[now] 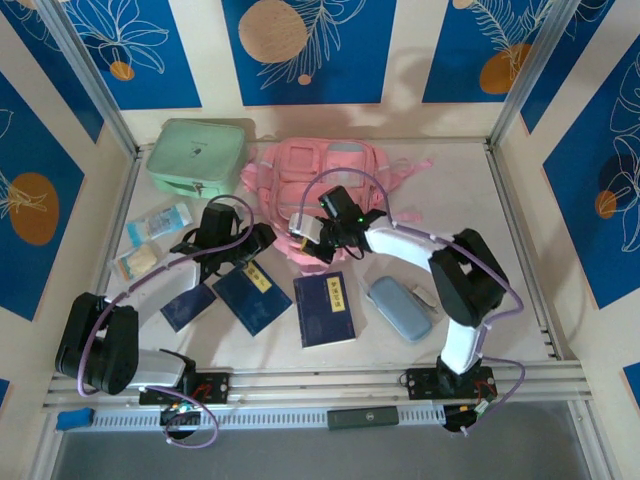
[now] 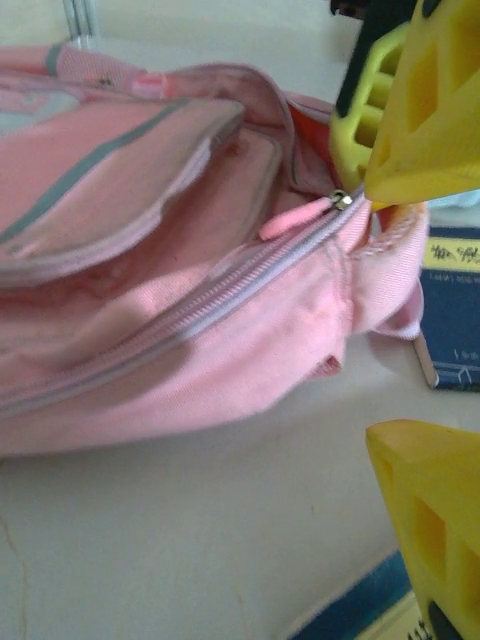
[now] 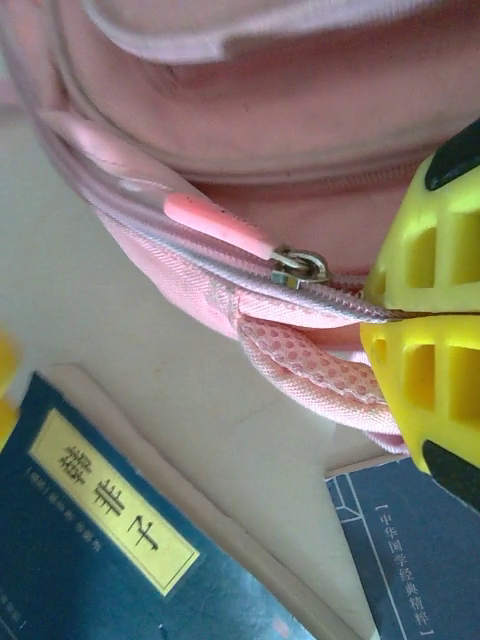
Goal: Pack the student bag
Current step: Rotate the student bag at the top-center of the table.
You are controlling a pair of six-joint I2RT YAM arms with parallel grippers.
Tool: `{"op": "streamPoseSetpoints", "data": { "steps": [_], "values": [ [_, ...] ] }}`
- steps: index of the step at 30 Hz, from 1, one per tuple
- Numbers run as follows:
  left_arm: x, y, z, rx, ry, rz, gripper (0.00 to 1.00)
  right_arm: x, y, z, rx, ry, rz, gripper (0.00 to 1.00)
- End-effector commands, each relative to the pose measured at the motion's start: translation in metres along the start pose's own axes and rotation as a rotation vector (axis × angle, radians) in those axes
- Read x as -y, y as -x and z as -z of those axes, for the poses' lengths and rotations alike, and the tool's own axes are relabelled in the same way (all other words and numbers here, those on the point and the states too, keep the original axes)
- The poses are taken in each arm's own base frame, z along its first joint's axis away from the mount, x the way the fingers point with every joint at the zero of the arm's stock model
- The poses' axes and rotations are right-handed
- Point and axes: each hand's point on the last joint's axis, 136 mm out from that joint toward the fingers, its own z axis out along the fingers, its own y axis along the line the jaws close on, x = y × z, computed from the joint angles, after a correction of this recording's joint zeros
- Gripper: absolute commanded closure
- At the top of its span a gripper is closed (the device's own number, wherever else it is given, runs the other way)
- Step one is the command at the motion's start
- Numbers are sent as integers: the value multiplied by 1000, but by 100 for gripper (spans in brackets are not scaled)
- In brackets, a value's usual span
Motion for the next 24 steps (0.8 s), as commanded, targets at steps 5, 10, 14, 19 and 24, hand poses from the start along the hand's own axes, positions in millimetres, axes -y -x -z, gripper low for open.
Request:
{"op": "streamPoseSetpoints", "data": {
  "steps": [5, 10, 14, 19, 24],
  "values": [
    [62, 25, 33, 93, -203, -45, 42, 28, 74, 50, 226, -290, 259, 100],
    [75, 29, 41, 43, -152, -98, 42, 26, 83, 56, 253, -383, 367, 100],
    [74, 36, 42, 71, -109, -153, 41, 27, 79, 58, 267, -424, 365, 100],
    [41, 25, 22, 32, -24, 6, 41, 8, 65, 51, 252, -392, 320, 100],
    [27, 24, -2, 34, -32, 138, 43, 1, 48, 31, 233, -428, 316, 100]
  ]
}}
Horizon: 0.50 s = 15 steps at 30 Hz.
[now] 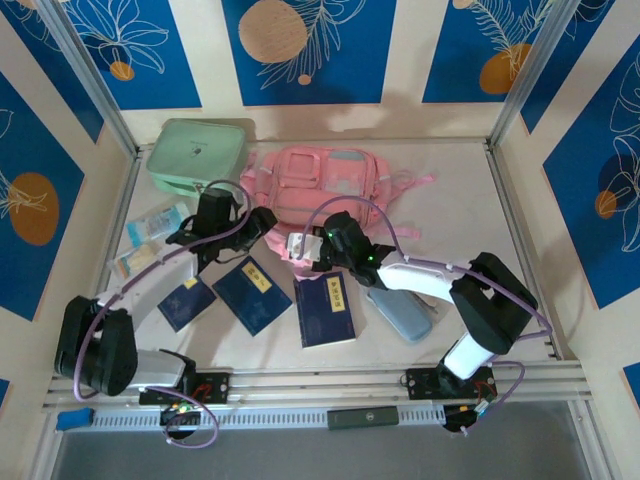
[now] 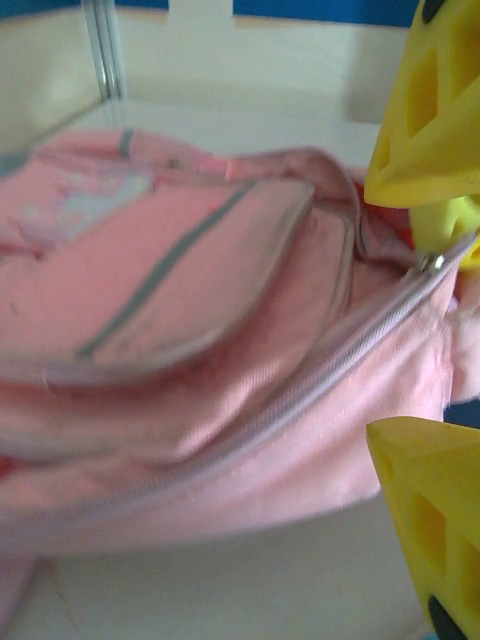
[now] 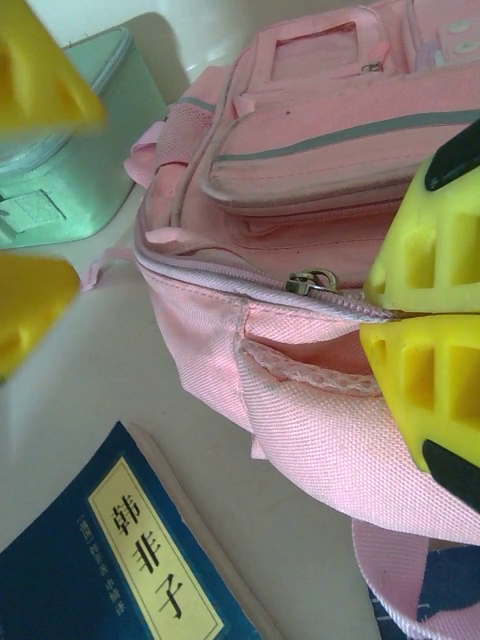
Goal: Pack the student bag
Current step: Rotate the student bag at the top-center of the table.
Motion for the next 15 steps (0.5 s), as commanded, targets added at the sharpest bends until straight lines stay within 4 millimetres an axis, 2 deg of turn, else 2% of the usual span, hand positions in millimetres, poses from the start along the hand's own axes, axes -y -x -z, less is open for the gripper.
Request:
{"op": "streamPoseSetpoints", "data": {
  "steps": [1, 8, 12, 15],
  "values": [
    [-3, 3, -15, 7, -1, 87, 44, 16, 25, 1, 81, -112, 18, 100],
    [-33, -11, -42, 13, 76, 233, 49, 6, 24, 0, 91, -101, 8, 100],
    [-33, -16, -49, 41, 84, 262, 56, 1, 19, -1, 67, -106, 28, 100],
    [-26, -21, -59, 23, 63, 284, 70, -3, 18, 0, 63, -102, 35, 100]
  ]
}}
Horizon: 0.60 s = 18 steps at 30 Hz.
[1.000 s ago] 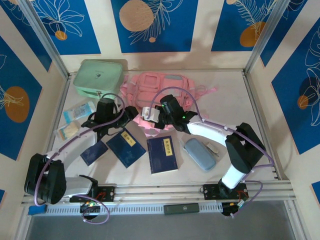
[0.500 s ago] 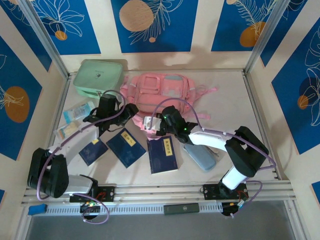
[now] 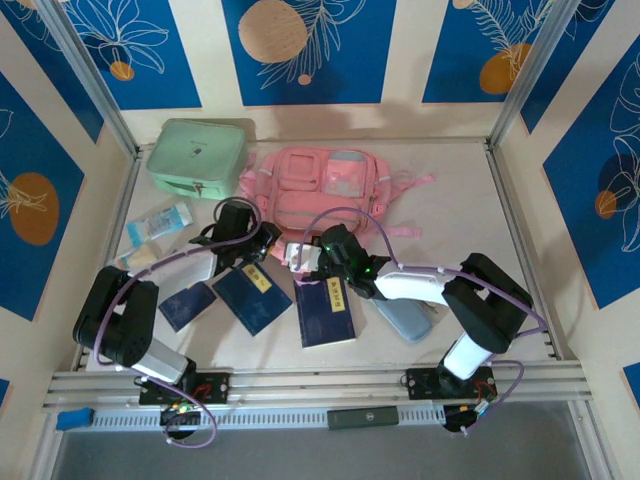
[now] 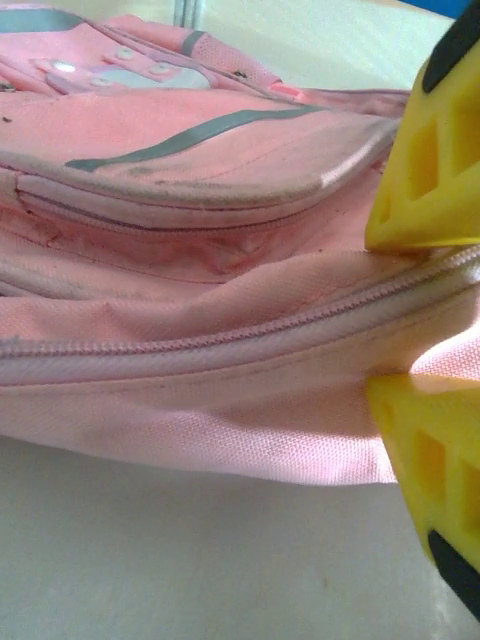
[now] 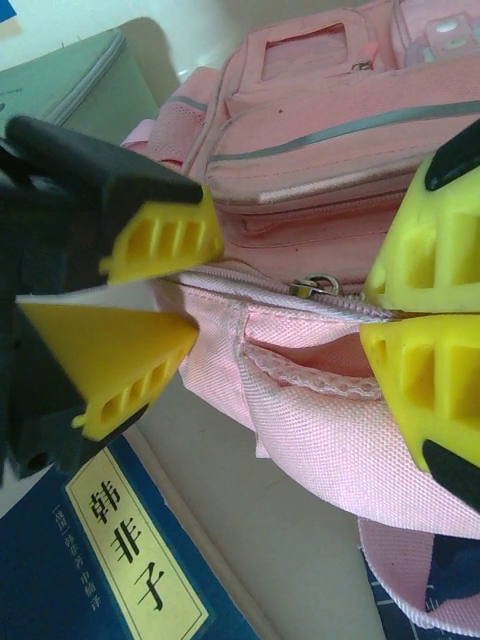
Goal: Pack the student bag
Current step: Rotate the student bag at the top-center of the table.
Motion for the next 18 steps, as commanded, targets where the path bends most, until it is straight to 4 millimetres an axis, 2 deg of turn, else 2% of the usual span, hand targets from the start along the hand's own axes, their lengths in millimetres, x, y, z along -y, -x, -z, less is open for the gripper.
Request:
{"op": "streamPoseSetpoints", "data": {
  "steps": [1, 4, 6, 9, 10, 11, 12, 13, 14, 16, 18],
  "values": [
    [9, -4, -12, 6, -34, 51, 75, 14, 23, 6, 73, -66, 5, 100],
    [23, -3, -10, 52, -93, 57, 90, 16, 20, 9, 42, -69, -30, 100],
    [37, -5, -9, 49, -127, 40, 100, 21, 18, 14, 12, -84, -80, 91],
    [60, -11, -8, 48, -217, 19, 100, 23, 17, 28, -28, -78, -236, 82],
    [66, -12, -7, 53, -245, 10, 100, 26, 16, 35, -29, -85, -322, 74],
    [71, -13, -6, 59, -270, 3, 100, 26, 18, 43, -25, -67, -428, 70],
    [78, -13, -4, 71, -304, -13, 100, 24, 19, 53, -26, -23, -568, 61],
    [82, -15, -4, 70, -319, -22, 100, 24, 20, 61, -36, 14, -697, 41],
    [87, -16, -3, 70, -343, -37, 100, 25, 18, 70, -72, 36, -850, 29],
    [91, -19, -3, 69, -359, -52, 100, 36, 4, 89, -160, -2, -1183, 21],
    [95, -23, -3, 77, -370, -73, 100, 38, -18, 110, -249, -25, -1572, 19]
  ]
}}
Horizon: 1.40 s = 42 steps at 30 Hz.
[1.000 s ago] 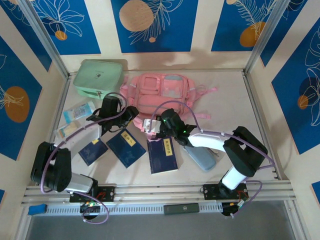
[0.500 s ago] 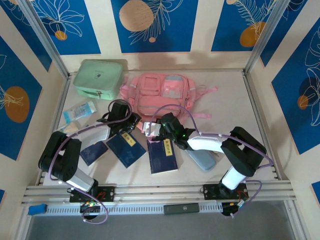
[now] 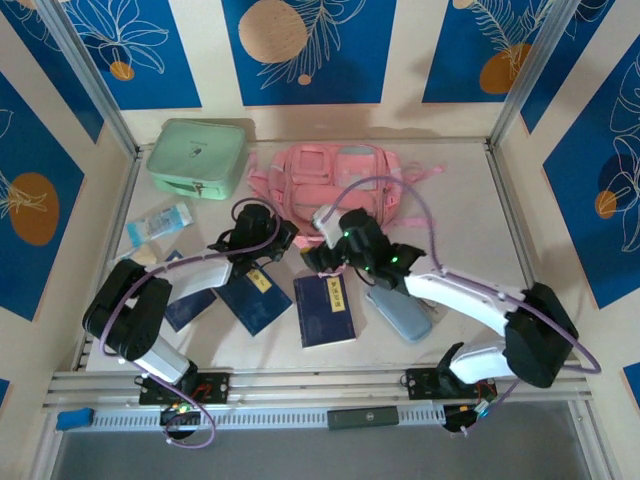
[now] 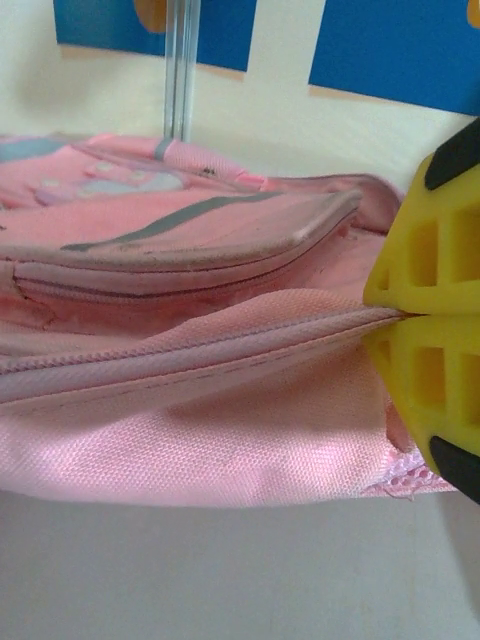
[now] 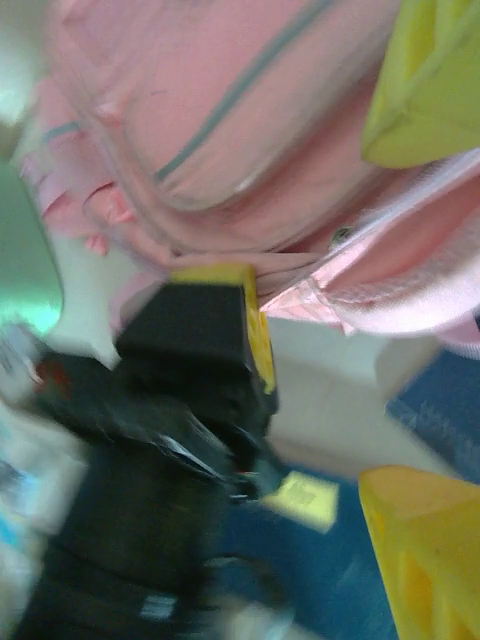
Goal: Pack the student bag
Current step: Rotate the student bag at the top-center of the table.
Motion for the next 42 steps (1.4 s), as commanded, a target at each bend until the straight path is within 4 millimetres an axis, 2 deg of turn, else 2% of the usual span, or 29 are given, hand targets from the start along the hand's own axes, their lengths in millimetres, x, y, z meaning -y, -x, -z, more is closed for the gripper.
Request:
{"op": "streamPoseSetpoints", "data": {
  "steps": [1, 3, 6, 10, 12, 15, 18, 21, 23, 27, 31, 34, 36, 38, 42],
  "values": [
    [41, 2, 2, 41, -155, -67, 100, 25, -43, 33, -224, -71, -805, 18],
    [42, -3, 0, 42, -159, -79, 100, 28, -59, 39, -300, -67, -1121, 16],
    [43, -9, -4, 36, -165, -86, 100, 26, -60, 35, -351, -33, -1392, 16],
    [47, -16, -6, 30, -172, -102, 100, 23, -57, 27, -375, -15, -1662, 16],
    [45, -16, -6, 35, -161, -105, 100, 25, -65, 25, -372, -59, -1776, 13],
    [45, -18, -7, 35, -160, -115, 100, 36, -76, 17, -333, -119, -1923, 11],
    [44, -22, -9, 25, -154, -122, 100, 50, -78, 0, -304, -124, -2009, 11],
    [46, -25, -11, 20, -160, -128, 100, 60, -71, -17, -270, -114, -2024, 12],
    [47, -26, -11, 21, -158, -135, 100, 63, -74, -25, -289, -142, -2030, 12],
    [49, -31, -12, 14, -148, -152, 100, 72, -80, -44, -296, -175, -2009, 24],
    [51, -33, -10, 6, -158, -152, 100, 87, -77, -52, -247, -171, -1930, 53],
    [53, -34, -5, 4, -162, -149, 100, 96, -75, -48, -212, -192, -1839, 78],
    [51, -33, 3, 14, -154, -137, 100, 111, -70, -41, -126, -190, -1763, 92],
    [42, -34, 12, 28, -139, -118, 100, 126, -53, -34, 19, -135, -1687, 99],
    [23, -41, 19, 36, -100, -77, 100, 143, 6, -10, 330, 36, -1423, 100]
  ]
}}
